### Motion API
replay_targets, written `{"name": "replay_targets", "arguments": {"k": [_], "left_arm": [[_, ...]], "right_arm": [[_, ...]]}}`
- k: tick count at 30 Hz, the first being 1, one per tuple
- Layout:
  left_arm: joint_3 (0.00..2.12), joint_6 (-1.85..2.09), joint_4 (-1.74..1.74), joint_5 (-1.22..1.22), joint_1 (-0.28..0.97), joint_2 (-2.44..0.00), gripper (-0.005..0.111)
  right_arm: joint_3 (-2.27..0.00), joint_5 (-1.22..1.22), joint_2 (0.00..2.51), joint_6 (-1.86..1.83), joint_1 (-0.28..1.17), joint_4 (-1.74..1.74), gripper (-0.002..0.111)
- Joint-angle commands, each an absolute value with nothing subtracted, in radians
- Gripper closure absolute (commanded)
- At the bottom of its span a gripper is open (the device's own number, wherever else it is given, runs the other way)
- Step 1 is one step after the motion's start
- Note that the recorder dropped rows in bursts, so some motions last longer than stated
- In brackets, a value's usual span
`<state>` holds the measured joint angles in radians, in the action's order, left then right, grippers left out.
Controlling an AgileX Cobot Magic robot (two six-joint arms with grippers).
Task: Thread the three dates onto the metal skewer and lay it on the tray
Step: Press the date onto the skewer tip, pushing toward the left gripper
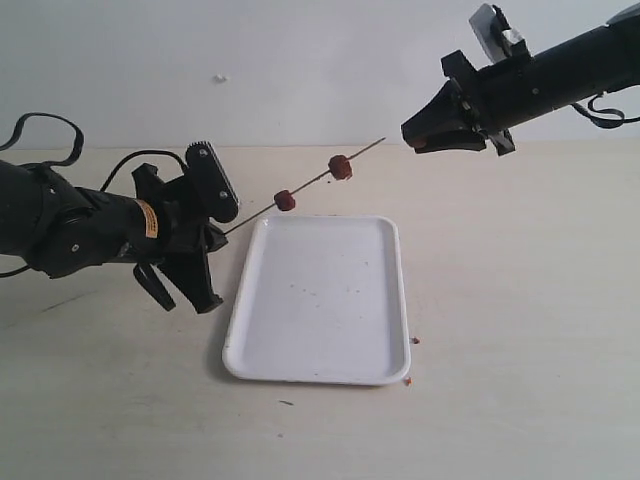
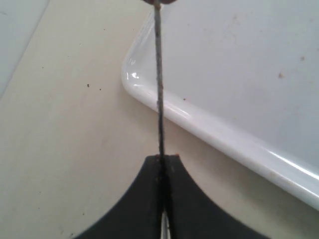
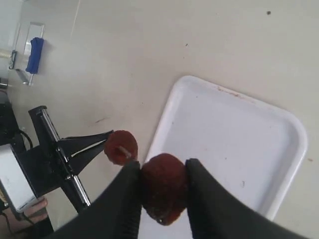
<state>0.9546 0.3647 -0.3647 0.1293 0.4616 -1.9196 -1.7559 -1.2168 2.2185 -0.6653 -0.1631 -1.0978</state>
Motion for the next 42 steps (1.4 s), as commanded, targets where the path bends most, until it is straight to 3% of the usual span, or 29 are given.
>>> {"name": "replay_targets", "arguments": {"k": [1,11,42], "left_arm": [[0.955,0.364,-0.355,0.151,0.462,-1.919,0.107],[0.955,0.360,-0.355,0.154,0.466,-1.919,0.107],[0.955,0.360,-0.381,0.106,0.465,-1.919,0.107]], "right_arm": [[-1.750,-1.221,2.208,-0.687,-0.163,-1.134,0.079],[-1.750,-1.221,2.208,-0.712,-0.093,-1.145,0.079],[-1.783,-1.221,2.208,-0.711,-0.136,-1.103,0.079]]}}
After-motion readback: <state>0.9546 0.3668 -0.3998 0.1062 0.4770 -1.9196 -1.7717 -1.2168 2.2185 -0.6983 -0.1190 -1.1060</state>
